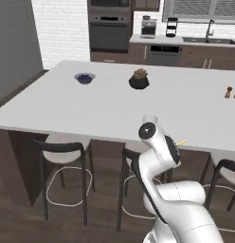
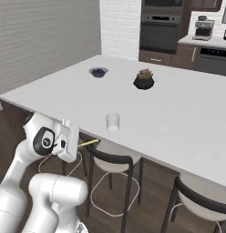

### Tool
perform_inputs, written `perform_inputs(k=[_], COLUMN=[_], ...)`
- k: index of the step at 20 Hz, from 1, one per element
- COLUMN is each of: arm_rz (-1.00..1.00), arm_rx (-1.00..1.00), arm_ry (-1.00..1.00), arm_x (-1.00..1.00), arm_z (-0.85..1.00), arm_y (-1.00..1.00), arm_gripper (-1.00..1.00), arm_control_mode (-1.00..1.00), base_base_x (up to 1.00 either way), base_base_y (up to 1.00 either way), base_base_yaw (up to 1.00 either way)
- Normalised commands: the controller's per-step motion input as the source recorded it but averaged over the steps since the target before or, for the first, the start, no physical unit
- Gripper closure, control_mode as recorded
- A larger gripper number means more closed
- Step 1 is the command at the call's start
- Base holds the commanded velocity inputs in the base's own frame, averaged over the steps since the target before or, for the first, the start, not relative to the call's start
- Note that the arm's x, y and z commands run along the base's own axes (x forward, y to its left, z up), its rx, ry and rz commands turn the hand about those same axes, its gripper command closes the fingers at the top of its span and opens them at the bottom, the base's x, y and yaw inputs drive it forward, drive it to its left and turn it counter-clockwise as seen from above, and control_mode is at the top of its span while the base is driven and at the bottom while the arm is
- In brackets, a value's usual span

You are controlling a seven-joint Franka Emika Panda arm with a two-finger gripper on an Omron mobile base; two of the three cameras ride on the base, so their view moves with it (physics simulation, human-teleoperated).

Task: Take a straw from the drawer in front and place it inside the glass cup on the dining counter.

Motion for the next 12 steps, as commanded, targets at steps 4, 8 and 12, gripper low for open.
perform_inputs(k=[4,8,12], arm_rz=[0.0,0.0,0.0], arm_rx=[0.0,0.0,0.0], arm_ry=[0.0,0.0,0.0], arm_x=[0.0,0.0,0.0], arm_z=[0.0,0.0,0.0], arm_y=[0.0,0.0,0.0], arm_gripper=[1.0,1.0,1.0], arm_control_mode=[1.0,1.0,1.0], base_base_x=[0.39,0.54,0.65], base_base_y=[0.72,0.41,0.38], base_base_yaw=[-0.39,-0.41,-0.4])
